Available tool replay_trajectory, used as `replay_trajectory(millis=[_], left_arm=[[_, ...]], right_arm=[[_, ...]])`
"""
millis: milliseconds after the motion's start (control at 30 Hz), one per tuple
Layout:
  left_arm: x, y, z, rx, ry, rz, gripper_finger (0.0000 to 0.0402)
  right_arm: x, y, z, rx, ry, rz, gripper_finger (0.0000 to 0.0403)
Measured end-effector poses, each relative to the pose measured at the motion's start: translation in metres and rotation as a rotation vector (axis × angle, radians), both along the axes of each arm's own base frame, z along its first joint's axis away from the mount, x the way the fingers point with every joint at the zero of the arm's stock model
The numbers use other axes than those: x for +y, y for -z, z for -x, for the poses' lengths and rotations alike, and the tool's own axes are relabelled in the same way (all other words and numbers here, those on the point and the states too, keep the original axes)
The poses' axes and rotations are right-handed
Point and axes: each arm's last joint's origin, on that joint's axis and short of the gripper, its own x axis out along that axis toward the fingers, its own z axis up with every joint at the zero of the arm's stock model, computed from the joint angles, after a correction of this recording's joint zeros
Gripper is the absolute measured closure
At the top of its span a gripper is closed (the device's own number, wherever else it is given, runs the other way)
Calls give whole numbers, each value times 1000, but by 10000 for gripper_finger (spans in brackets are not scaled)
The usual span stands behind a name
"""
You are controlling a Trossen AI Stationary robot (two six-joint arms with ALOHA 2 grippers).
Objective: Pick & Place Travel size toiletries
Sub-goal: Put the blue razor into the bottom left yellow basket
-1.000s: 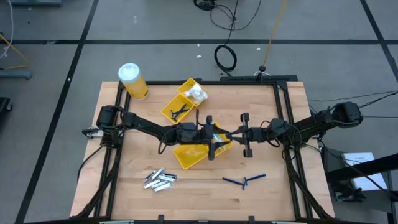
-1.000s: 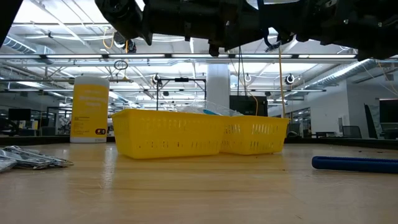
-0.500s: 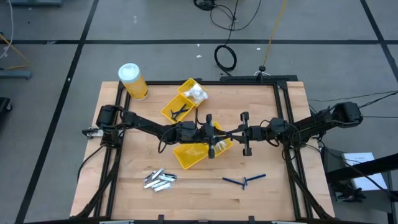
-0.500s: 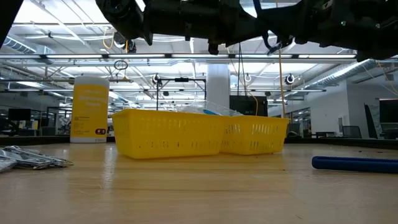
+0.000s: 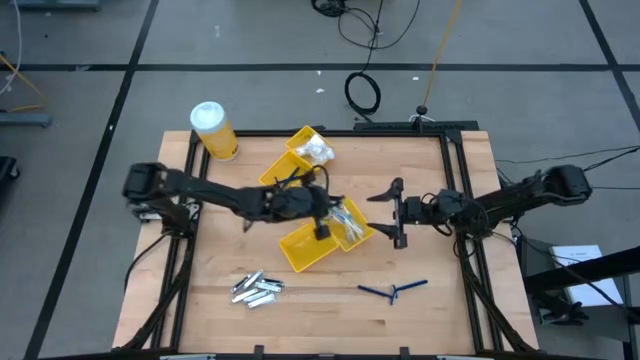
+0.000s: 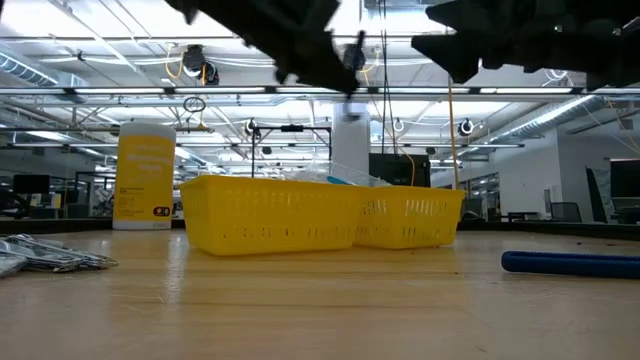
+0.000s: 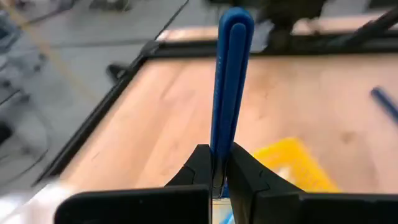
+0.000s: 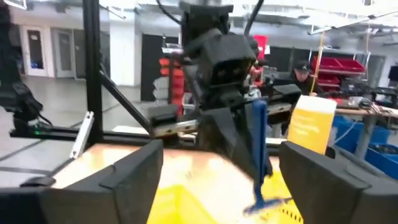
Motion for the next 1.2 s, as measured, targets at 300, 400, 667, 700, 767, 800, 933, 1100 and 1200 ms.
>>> replay_trajectory(millis=[300,400,667,700,767,800,933,1100,1200], left_arm=[[37,-8,86,91,-365,21,392],[55,12,106,97,-479,94,393],[87,69,130,51,-593,355,390],[88,72,129,39,-579,379,391],[90,73,128,20,-551,408,392],[89,74,128,29,-546,416,392],[88,73,127,24,-532,423,362],[90,73,128,10,-556,447,287],[90,74,128,5,-568,458,236]], right_arm=[[-2,-5,12,49,19,-32,87],[-2,-6,12,50,19,-32,93],[-2,-5,12,58,22,-32,101],[-2,-5,12,58,24,-32,101],[-2,-4,12,64,25,-32,101],[-2,-4,12,64,25,-31,101],[-3,-4,12,68,29,-32,101],[-3,-3,12,74,30,-31,101],[-3,-3,12,77,30,-31,101]])
